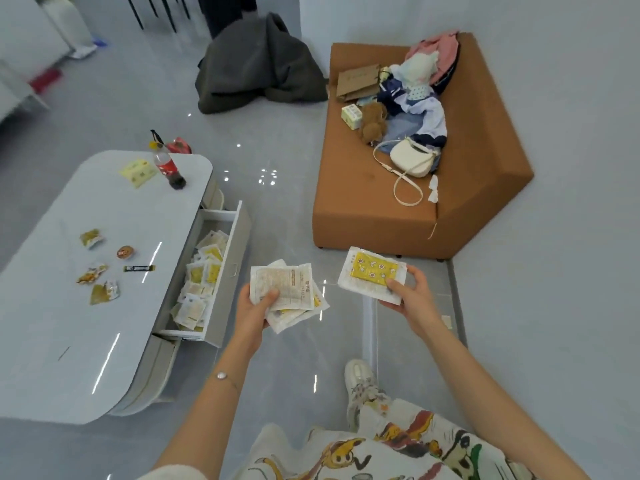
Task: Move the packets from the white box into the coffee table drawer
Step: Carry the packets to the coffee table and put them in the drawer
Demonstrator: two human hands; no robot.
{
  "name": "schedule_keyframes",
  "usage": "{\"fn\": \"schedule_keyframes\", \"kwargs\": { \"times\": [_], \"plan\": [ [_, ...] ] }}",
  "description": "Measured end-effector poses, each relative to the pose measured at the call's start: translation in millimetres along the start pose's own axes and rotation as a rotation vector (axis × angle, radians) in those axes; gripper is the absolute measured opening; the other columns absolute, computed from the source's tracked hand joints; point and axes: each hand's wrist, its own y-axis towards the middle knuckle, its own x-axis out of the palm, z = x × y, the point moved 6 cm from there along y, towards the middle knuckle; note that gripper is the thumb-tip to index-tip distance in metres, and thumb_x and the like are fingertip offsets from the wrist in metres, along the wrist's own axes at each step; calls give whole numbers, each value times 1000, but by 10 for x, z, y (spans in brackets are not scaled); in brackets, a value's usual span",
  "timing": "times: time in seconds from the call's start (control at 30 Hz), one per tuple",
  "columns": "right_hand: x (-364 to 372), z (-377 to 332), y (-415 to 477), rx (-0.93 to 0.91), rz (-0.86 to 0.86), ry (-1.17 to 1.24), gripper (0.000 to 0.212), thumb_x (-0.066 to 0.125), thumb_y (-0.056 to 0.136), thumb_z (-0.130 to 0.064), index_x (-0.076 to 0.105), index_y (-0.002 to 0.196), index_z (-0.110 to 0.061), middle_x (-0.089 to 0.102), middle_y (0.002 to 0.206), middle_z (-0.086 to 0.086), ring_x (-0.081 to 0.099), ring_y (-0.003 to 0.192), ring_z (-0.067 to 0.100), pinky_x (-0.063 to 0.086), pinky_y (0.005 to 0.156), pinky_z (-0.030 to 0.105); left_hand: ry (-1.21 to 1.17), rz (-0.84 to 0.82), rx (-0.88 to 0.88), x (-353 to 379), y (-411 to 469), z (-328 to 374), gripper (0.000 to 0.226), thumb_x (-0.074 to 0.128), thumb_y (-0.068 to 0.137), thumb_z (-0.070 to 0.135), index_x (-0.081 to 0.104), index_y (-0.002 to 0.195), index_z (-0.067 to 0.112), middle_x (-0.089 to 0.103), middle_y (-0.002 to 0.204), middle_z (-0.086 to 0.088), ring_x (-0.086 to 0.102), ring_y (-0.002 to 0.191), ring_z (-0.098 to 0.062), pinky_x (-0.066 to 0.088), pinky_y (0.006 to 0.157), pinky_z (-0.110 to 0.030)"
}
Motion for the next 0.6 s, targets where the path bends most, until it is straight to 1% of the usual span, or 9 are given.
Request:
{"fn": "schedule_keyframes", "kwargs": {
  "times": [0.1, 0.17, 0.23, 0.3, 0.37, 0.5, 0.6],
  "plan": [
    [288, -254, 455, -13, -93, -41, 43, 61, 90, -1, 43, 124, -20, 65, 103, 1, 67, 87, 19, 61, 62, 32, -55, 69, 48, 56, 248, 197, 43, 66, 88, 12, 49, 127, 20, 66, 116, -5, 67, 100, -23, 58, 75, -41],
    [512, -401, 712, -14, -156, -72, 41, 61, 90, -1, 43, 122, -20, 65, 103, 1, 67, 86, 17, 61, 64, 32, -98, 122, 76, 66, 370, 317, 42, 65, 89, 10, 50, 126, 22, 67, 113, -2, 68, 97, -20, 58, 74, -40],
    [729, -504, 941, -9, -217, -124, 41, 62, 89, -2, 44, 121, -20, 65, 107, 5, 67, 86, 18, 60, 68, 35, -135, 181, 94, 30, 463, 392, 41, 64, 89, 8, 51, 124, 24, 67, 111, -1, 69, 96, -19, 58, 73, -38],
    [967, -610, 1139, -1, -280, -167, 42, 62, 89, -2, 44, 123, -19, 65, 108, 6, 67, 88, 18, 60, 69, 36, -185, 254, 93, -59, 554, 438, 46, 66, 88, 9, 48, 129, 23, 65, 116, -3, 67, 101, -22, 58, 76, -42],
    [1220, -700, 1305, 10, -345, -208, 41, 62, 90, -2, 44, 123, -18, 65, 107, 5, 67, 88, 18, 60, 66, 34, -236, 329, 86, -168, 624, 455, 50, 66, 88, 10, 46, 132, 22, 64, 119, -4, 66, 103, -25, 57, 78, -45],
    [1795, -763, 1549, 47, -450, -279, 41, 62, 90, -2, 44, 123, -19, 65, 107, 4, 67, 88, 17, 59, 60, 29, -300, 466, 84, -433, 699, 509, 48, 66, 88, 12, 47, 131, 19, 65, 118, -8, 67, 101, -28, 58, 70, -39],
    [2257, -721, 1732, 82, -513, -346, 45, 62, 90, -3, 43, 128, -16, 65, 109, 4, 67, 88, 17, 60, 60, 29, -363, 556, 59, -678, 807, 524, 48, 66, 88, 12, 45, 131, 18, 65, 117, -6, 67, 99, -26, 58, 67, -35]
  ]
}}
